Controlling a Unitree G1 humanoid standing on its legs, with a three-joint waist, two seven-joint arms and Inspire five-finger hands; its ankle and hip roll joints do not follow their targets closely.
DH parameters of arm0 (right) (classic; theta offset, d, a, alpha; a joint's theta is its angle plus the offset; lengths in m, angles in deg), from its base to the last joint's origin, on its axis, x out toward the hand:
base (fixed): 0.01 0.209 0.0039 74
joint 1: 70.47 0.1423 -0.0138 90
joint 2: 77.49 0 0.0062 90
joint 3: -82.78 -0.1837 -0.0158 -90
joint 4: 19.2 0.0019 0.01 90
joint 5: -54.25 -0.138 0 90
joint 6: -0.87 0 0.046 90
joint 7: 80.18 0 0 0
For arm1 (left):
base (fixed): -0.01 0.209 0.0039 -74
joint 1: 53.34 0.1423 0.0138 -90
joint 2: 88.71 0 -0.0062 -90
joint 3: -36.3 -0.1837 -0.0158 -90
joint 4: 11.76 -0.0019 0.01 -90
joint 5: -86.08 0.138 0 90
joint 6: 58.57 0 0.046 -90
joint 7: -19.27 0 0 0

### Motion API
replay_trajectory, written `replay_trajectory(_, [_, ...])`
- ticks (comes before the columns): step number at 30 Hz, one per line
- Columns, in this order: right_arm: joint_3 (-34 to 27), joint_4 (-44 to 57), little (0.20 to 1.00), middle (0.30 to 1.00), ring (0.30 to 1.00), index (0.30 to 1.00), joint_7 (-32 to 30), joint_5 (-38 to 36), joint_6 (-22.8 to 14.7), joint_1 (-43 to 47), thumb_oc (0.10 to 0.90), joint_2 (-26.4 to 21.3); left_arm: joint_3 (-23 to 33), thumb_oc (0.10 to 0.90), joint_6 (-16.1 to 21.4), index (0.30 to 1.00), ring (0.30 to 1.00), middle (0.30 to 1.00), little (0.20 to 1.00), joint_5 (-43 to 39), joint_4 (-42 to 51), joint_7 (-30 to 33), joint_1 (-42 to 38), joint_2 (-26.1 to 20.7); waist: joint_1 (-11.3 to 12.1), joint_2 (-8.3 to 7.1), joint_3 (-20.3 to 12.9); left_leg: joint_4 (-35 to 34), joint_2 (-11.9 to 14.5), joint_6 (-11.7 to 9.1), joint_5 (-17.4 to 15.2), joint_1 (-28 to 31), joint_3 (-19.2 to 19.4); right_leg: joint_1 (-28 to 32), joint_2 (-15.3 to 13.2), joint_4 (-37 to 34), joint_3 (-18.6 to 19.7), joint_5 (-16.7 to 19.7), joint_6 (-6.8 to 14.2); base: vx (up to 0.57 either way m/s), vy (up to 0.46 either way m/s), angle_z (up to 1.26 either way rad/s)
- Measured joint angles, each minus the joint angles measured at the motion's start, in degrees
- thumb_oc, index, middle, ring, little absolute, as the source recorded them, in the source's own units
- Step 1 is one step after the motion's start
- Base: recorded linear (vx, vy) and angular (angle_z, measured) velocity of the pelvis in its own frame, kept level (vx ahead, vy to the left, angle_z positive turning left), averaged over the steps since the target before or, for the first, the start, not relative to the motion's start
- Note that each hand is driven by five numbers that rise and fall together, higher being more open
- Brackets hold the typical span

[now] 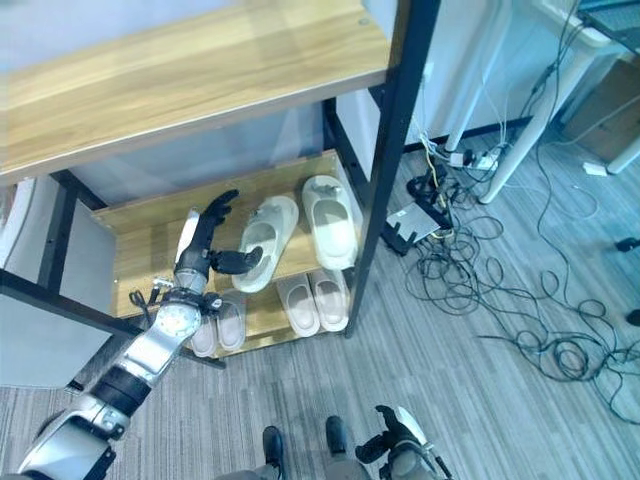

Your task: Arrange the slippers neatly on the shoe rack.

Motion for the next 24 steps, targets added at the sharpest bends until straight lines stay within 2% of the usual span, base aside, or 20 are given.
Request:
replay_trajectory(2, [-1.0, -0.11, 0.9, 0.9, 0.9, 0.9, 0.04, -0.01, 0.43, 0.26, 0.8, 0.31, 0.37, 0.8, -0.02, 0.9, 0.9, 0.9, 0.9, -1.91, 0.0, -1.15, 2.42, 0.08, 0.81, 0.0, 0.0, 0.0, 0.0, -0.12, 0.06, 0.14, -0.55, 0.25, 0.01, -0.01, -0.18, -0.14, -0.08, -0.02, 0.001, 0.1])
replay_trajectory(7, [-1.3, -0.11, 0.9, 0.9, 0.9, 0.9, 0.08, -0.52, 0.89, 0.89, 0.8, 1.17, 0.49, 0.8, -0.03, 0.9, 0.9, 0.9, 0.9, -4.01, 0.02, -2.89, 6.6, 0.53, 1.12, 0.13, -0.09, -0.01, -0.09, -0.13, 0.08, 0.14, -0.85, 0.38, -0.05, 0.0, -0.57, -0.01, -0.25, -0.01, 0.002, 0.02])
replay_trajectory(14, [-1.33, -0.12, 0.9, 0.9, 0.9, 0.9, 0.06, -0.74, 1.24, 0.65, 0.8, 1.07, 0.24, 0.8, -0.01, 0.9, 0.9, 0.9, 0.9, -6.54, -0.1, -5.04, 7.07, 2.89, 1.06, 0.6, -0.42, 0.0, -0.07, -0.12, 0.09, 0.75, -1.01, 1.07, -0.05, 0.0, -0.76, 0.15, -0.51, 0.0, 0.0, 0.01])
replay_trajectory(24, [-1.3, -1.55, 0.9, 0.9, 0.9, 0.9, 0.02, -0.99, 1.43, -0.02, 0.8, 0.94, -3.8, 0.8, 0.07, 0.9, 0.9, 0.9, 0.9, -11.46, -2.22, -6.22, 6.69, 6.56, 0.53, 3.21, -2.28, -0.02, -0.07, -0.13, 0.01, 0.52, -0.4, 0.5, -0.03, 0.01, 0.05, -0.07, -0.21, -0.01, 0.004, -0.03])
